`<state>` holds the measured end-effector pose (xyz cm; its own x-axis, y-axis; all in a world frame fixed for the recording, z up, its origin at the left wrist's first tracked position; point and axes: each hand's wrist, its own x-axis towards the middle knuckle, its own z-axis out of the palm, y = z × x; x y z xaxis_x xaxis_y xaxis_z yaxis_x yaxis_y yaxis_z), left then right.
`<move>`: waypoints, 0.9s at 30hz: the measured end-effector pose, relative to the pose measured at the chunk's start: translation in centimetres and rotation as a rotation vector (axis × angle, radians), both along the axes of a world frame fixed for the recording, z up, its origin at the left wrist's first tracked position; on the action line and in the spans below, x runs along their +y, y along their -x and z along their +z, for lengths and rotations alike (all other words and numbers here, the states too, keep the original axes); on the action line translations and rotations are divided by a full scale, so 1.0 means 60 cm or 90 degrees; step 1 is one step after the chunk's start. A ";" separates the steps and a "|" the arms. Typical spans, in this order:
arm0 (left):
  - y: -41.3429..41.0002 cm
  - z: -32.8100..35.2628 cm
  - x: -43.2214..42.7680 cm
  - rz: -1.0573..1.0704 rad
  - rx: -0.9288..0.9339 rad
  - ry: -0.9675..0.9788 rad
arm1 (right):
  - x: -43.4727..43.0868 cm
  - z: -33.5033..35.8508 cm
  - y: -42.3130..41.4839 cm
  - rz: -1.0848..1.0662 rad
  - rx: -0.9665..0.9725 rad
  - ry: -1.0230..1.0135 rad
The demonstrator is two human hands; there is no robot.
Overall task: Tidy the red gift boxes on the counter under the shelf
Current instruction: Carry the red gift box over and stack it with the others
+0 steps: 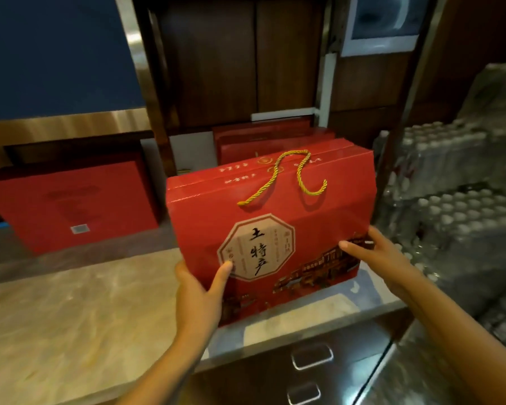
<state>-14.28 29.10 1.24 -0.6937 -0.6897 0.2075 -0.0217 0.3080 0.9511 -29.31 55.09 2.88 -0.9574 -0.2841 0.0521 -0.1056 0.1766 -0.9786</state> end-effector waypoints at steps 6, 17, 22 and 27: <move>0.125 -0.005 -0.001 -0.067 -0.034 0.044 | 0.031 -0.029 0.046 -0.079 -0.011 0.043; 0.209 -0.046 -0.043 -0.063 -0.115 0.048 | -0.014 -0.072 0.130 -0.137 0.014 -0.015; 0.238 -0.044 -0.062 -0.080 -0.101 0.036 | -0.043 -0.081 0.152 -0.143 0.015 -0.021; 0.266 -0.046 -0.080 -0.112 -0.081 0.006 | -0.058 -0.082 0.179 -0.149 -0.004 -0.049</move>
<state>-30.24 24.29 -1.52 -0.8246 -0.5536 0.1165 -0.0864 0.3267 0.9412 -40.06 51.58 -2.03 -0.9978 -0.0571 0.0323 -0.0466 0.2697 -0.9618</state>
